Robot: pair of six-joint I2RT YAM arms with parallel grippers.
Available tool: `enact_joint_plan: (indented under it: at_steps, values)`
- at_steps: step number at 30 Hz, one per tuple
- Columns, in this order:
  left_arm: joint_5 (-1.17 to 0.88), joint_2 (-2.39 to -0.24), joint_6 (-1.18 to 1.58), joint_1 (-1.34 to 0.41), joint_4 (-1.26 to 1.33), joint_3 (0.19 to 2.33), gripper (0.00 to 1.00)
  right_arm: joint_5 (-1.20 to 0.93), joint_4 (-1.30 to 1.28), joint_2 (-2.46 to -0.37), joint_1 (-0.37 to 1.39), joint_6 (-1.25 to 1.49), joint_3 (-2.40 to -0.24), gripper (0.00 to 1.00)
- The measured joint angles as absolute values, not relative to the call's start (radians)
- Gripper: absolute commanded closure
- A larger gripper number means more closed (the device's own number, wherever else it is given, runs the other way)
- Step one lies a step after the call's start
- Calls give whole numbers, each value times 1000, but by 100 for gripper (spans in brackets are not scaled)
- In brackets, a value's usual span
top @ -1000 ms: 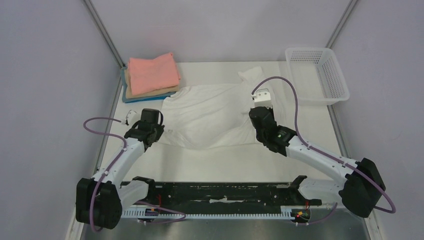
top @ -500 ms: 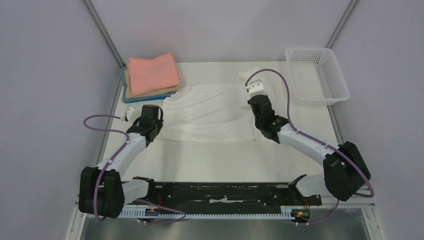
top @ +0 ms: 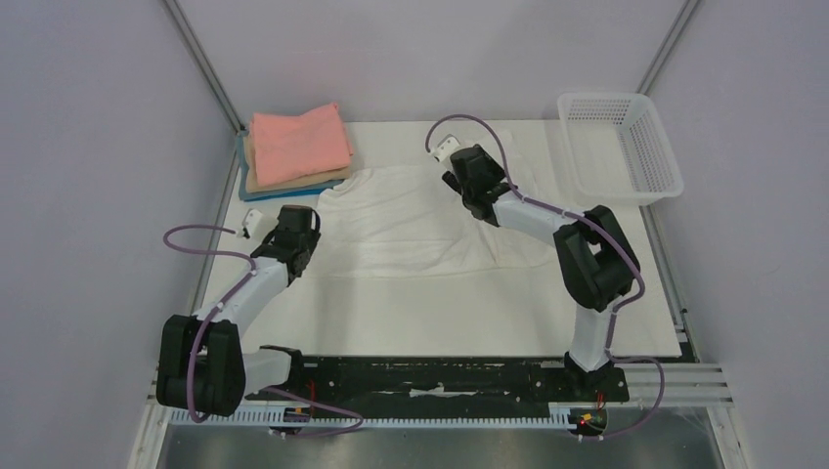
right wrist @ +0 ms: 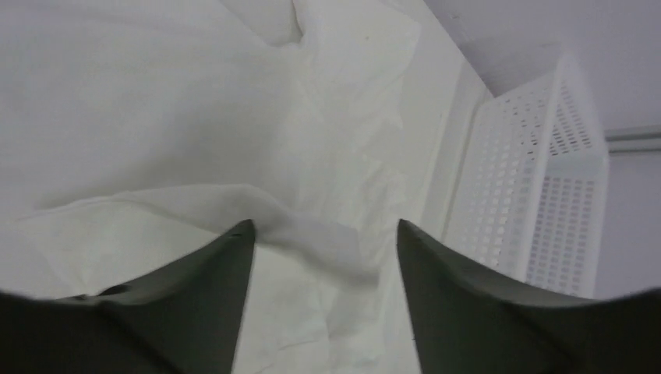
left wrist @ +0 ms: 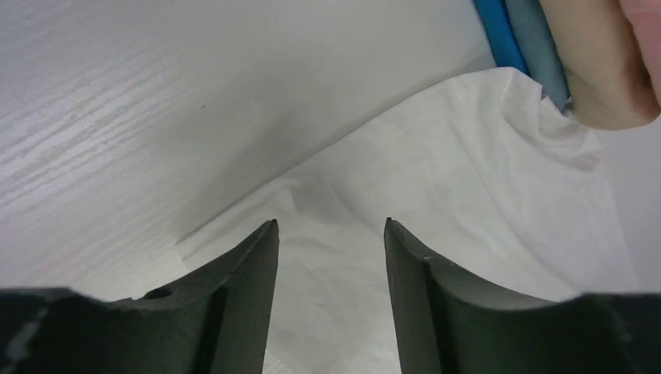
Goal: Fold and stack the t-shirts
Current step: Fold the flattened tshirt in 1/3 of the way
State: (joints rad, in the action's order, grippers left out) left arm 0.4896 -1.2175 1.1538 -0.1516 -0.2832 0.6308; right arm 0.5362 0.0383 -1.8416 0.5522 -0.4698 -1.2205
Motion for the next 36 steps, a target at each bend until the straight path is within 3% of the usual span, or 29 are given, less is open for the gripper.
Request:
enact_joint_plan:
  at_steps: [3,7,12,15,24,31,36]
  values:
    - [497,-1207,1151,-149,-297,631,22,583,-20,-1936,552,-496,-1347,2]
    - [492,-1140,1149,-147,-325,631,20,604,-35,-1883,552,-434,-1301,2]
    - [400,-1046,1102,-147,-305,631,19,569,21,-1587,549,-202,-982,2]
    - [279,-1099,1051,-149,-243,640,19,455,101,-1494,517,-64,-849,2]
    - [20,-1535,947,-184,-123,749,19,60,239,-1628,292,278,-748,2]
    - [-1,-1532,921,-184,-95,739,21,-78,417,-1548,194,426,-542,2]
    - [27,-1396,914,-186,-149,634,21,-100,443,-1370,168,488,-366,2]
